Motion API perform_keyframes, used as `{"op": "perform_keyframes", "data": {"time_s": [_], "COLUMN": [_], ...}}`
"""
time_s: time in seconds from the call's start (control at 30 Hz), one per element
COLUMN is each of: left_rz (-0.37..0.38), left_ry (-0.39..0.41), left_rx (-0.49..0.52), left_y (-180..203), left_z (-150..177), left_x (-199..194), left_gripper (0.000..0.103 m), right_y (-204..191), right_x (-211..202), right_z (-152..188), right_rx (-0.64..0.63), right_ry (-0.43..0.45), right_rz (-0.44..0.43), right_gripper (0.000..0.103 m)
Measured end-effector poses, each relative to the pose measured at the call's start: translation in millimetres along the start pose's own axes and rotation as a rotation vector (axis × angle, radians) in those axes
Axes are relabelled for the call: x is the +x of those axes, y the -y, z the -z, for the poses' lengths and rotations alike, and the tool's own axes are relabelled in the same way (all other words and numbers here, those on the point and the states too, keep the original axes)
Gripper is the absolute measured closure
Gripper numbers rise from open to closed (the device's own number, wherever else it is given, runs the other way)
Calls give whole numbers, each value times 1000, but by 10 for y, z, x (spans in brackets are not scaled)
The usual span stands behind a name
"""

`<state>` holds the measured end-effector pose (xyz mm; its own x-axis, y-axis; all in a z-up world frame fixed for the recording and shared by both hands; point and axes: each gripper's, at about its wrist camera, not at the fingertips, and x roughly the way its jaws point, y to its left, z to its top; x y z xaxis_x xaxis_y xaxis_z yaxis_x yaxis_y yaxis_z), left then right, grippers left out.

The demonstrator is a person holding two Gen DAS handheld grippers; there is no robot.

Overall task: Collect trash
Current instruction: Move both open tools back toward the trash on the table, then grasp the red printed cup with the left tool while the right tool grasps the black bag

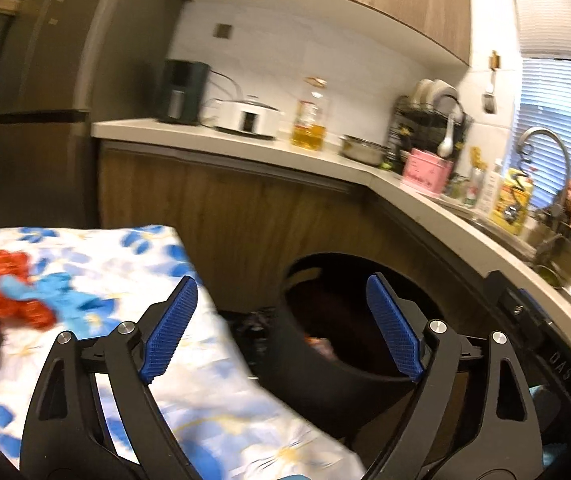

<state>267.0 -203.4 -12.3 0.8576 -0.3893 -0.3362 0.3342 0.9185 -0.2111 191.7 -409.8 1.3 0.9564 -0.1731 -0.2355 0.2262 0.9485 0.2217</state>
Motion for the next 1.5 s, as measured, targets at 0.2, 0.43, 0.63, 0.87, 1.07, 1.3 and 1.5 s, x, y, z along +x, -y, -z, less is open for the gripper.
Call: {"op": "perform_keyframes", "data": {"time_s": [0.2,0.43,0.63,0.87,1.07,1.3,1.5], "left_rz": [-134,-303,-416,-524,-585,-630,-638], "left_ry": [44,74,92,92,97,113,126], "left_rx": [-41,-68,-122,-145,-194,-217,-220], "left_y": [-386,-877,-1323,-1769,-2121,-2372,-2483], "left_z": [79,207,289,434,501,530,520], "left_x": [-410,-894,-1286,-1691,-1972,-2163,-2222], "left_gripper": [16,16,16,16,16,15,14], "right_y": [-154,-527,-960,-1687,-2272,-2893,-3225], "right_x": [-132,-237,-252,-153,17,207,339], "right_z": [63,228,402,731,1003,1264,1434], "right_rx": [-11,-37,-64,-103,-133,-191,-223], "right_ry": [-9,-40,-85,-168,-253,-313,-350], "right_rz": [-28,-105,-200,-342,-425,-496,-512], "right_gripper": [16,16,16,17,22,28,35]}}
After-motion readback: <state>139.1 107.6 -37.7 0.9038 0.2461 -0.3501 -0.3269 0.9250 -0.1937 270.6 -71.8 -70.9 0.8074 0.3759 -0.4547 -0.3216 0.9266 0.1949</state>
